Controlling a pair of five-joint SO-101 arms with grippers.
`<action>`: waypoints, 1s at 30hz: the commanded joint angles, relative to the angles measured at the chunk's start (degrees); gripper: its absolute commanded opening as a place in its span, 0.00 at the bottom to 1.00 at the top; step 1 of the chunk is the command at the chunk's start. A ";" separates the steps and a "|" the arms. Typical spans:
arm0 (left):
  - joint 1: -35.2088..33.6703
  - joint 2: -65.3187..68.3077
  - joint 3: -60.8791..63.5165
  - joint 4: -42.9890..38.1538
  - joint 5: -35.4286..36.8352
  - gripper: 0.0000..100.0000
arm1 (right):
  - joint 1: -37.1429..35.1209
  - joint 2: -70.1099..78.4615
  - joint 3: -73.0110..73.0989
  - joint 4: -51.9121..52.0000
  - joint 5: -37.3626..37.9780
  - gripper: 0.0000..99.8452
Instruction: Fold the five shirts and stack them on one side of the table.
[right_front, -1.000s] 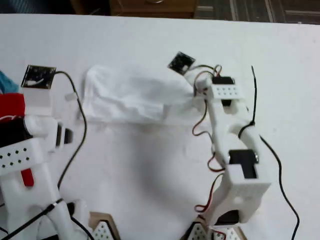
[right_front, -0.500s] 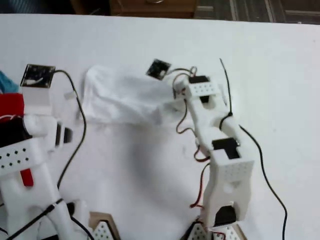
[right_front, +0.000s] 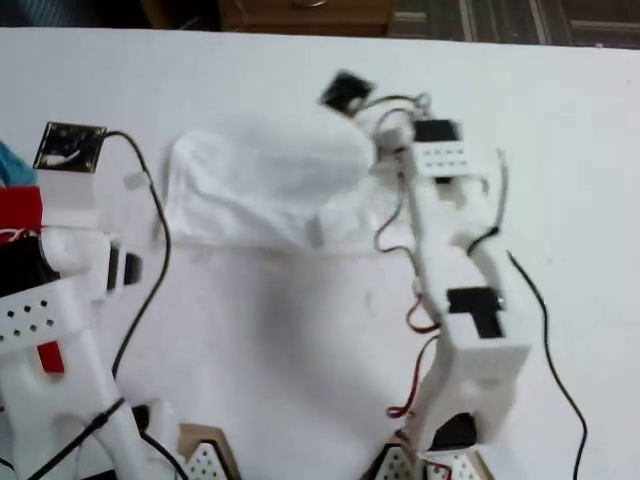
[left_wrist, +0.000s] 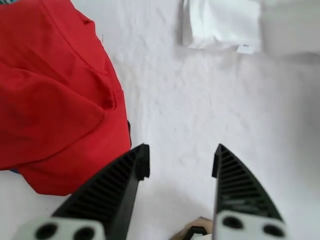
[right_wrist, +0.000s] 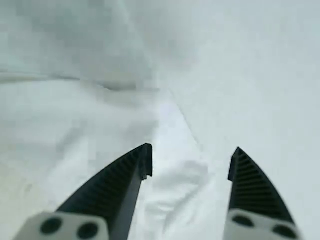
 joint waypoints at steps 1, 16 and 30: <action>-0.18 -1.32 -1.98 0.18 -0.44 0.23 | 4.79 -5.14 -2.11 3.47 -0.62 0.25; -0.18 -1.32 -1.71 -0.35 0.00 0.22 | 14.55 -5.23 1.58 12.53 -2.55 0.02; -1.41 -1.23 3.74 -6.77 8.26 0.23 | -0.31 0.40 1.67 4.88 -15.65 0.02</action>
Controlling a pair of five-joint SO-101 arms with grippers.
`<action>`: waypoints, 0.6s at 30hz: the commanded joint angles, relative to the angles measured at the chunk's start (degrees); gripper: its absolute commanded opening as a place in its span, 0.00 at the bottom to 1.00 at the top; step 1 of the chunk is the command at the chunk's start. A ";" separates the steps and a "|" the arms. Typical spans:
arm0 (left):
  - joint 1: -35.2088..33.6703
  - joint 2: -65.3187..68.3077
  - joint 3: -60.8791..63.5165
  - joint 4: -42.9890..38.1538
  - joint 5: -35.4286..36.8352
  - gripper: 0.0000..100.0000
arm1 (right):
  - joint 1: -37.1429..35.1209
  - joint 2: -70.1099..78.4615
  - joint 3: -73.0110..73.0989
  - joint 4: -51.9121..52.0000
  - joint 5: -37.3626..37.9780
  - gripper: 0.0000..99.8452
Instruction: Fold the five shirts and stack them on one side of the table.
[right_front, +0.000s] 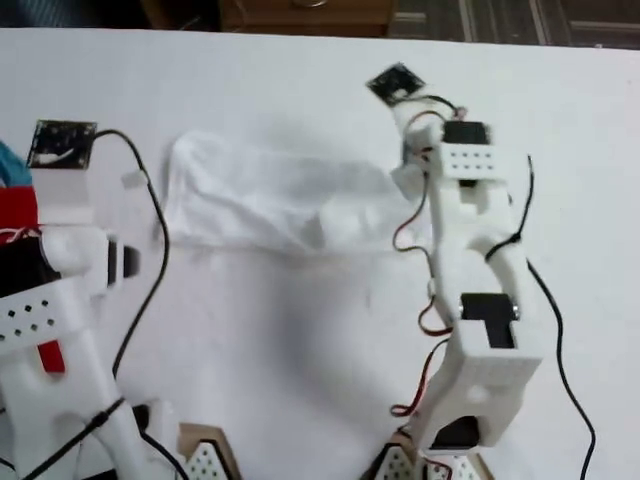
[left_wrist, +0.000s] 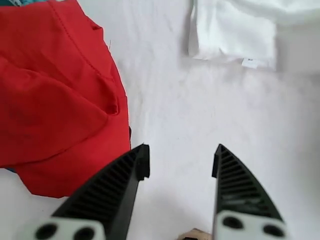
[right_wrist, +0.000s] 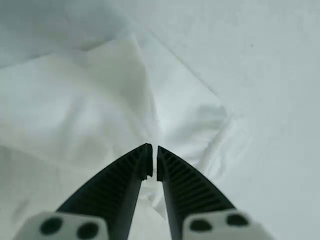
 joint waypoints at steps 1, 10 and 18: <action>-0.53 -1.23 2.07 -4.04 4.04 0.23 | -1.71 3.38 -0.79 -2.51 -0.70 0.02; -0.35 22.24 -6.99 -9.05 16.26 0.23 | 3.65 12.26 -10.90 8.22 -1.14 0.02; 2.46 51.78 -42.77 9.85 17.85 0.23 | 3.47 8.57 -24.44 20.88 -0.88 0.02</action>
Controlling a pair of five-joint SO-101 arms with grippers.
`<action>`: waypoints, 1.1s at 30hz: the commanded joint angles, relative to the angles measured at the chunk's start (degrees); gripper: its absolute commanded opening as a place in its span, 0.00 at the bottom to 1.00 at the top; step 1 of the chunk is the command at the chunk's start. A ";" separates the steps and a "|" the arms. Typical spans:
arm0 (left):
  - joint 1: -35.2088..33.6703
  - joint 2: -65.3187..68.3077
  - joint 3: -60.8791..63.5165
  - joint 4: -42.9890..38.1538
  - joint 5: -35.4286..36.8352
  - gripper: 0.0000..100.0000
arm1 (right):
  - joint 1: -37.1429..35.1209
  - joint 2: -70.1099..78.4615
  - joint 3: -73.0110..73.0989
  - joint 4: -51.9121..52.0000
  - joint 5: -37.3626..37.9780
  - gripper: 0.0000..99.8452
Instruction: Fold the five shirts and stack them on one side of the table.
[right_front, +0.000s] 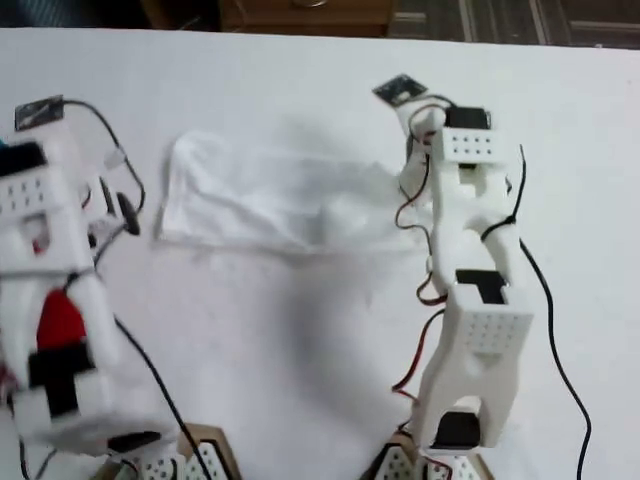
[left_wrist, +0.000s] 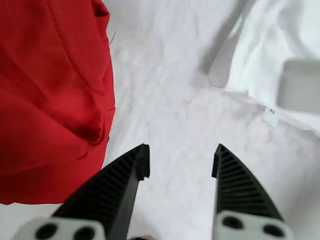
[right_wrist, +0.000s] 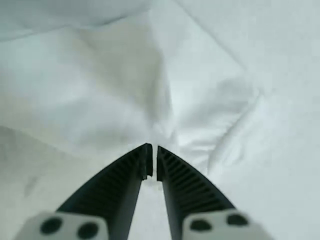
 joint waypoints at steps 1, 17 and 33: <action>1.76 11.52 -17.10 7.47 0.26 0.23 | 0.57 -4.53 -5.01 4.62 -0.26 0.02; 6.59 33.93 -33.54 7.74 0.35 0.29 | 0.48 -4.62 -11.34 13.23 -0.35 0.02; 11.43 53.01 -49.71 8.00 4.48 0.22 | 0.40 -7.96 -11.34 14.99 -0.44 0.02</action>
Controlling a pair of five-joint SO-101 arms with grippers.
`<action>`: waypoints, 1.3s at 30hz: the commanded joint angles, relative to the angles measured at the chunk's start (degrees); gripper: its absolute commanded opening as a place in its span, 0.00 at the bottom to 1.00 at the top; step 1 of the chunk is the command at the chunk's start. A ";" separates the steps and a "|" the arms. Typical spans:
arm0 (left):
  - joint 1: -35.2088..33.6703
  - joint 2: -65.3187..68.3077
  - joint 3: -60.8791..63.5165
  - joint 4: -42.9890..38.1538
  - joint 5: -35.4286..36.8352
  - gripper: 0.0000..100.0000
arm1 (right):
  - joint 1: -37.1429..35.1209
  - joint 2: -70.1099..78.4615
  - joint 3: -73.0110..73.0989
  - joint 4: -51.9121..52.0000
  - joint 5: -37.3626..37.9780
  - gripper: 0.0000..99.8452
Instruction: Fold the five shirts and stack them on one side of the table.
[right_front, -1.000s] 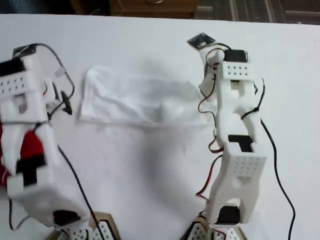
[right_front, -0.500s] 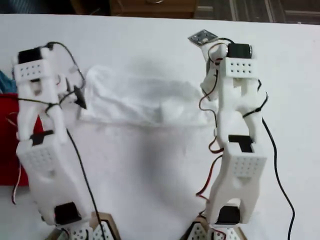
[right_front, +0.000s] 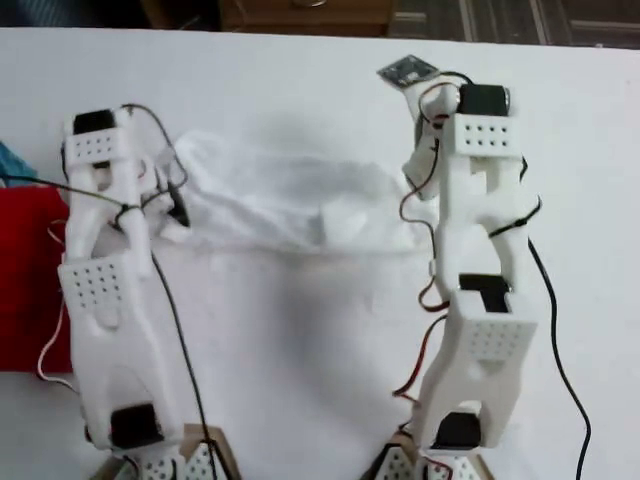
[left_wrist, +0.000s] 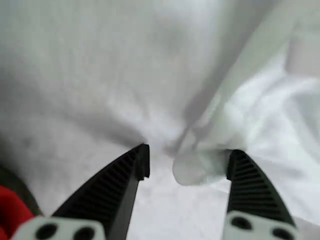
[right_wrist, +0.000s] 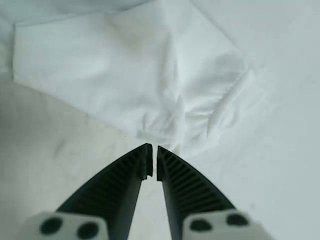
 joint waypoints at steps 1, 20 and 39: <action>4.13 0.79 -3.38 0.70 0.62 0.20 | 0.40 -4.44 -2.20 0.84 -0.44 0.02; 6.77 -3.16 -8.31 0.88 10.29 0.02 | 1.01 -8.13 -2.02 0.92 -0.44 0.02; 39.30 -11.43 -15.96 -12.13 -2.37 0.02 | 19.30 -13.76 -1.58 1.27 -0.09 0.02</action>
